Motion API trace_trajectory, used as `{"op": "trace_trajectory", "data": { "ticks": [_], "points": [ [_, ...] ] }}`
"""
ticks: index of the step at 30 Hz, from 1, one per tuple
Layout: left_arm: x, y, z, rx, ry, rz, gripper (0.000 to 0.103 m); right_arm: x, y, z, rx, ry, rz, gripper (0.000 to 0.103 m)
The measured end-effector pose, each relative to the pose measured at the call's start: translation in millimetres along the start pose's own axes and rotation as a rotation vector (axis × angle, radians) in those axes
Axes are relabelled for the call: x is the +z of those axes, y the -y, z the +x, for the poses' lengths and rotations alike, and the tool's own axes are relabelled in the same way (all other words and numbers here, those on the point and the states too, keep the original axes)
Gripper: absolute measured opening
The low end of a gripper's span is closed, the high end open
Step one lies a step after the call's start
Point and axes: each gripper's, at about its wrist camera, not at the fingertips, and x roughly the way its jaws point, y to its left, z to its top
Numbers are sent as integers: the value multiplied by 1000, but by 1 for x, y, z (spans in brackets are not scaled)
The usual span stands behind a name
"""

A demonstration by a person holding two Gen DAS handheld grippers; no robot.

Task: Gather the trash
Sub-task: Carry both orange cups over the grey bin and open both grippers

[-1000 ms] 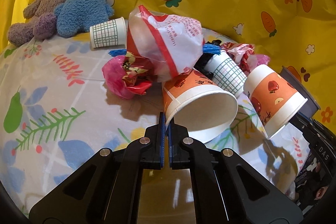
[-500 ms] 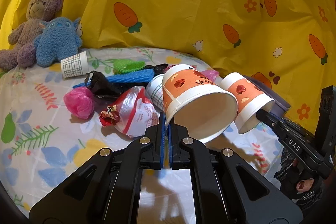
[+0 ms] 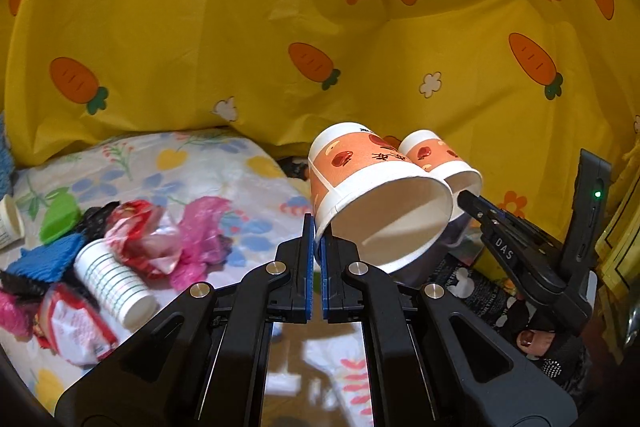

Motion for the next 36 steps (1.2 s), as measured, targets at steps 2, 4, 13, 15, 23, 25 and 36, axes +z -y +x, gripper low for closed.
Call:
{"op": "trace_trajectory", "data": {
  "ticks": [2, 4, 13, 15, 23, 25, 36],
  "points": [
    [9, 13, 26, -41, -26, 0, 2, 0, 20, 17, -63, -42, 35, 4],
    [15, 23, 51, -85, -62, -8, 2, -2, 35, 32, -93, -84, 70, 4],
    [20, 34, 146, -196, -230, -108, 2, -8, 58, 61, -163, -164, 79, 4],
    [19, 38, 157, -210, -250, -114, 2, -9, 60, 66, -168, -179, 80, 4],
    [13, 43, 181, -225, -287, -126, 2, -15, 65, 72, -169, -203, 78, 4],
    [12, 43, 184, -223, -292, -132, 2, -16, 66, 74, -174, -204, 78, 4],
    [10, 37, 174, -189, -232, -135, 73, -18, 67, 77, -168, -200, 84, 41]
  ]
}}
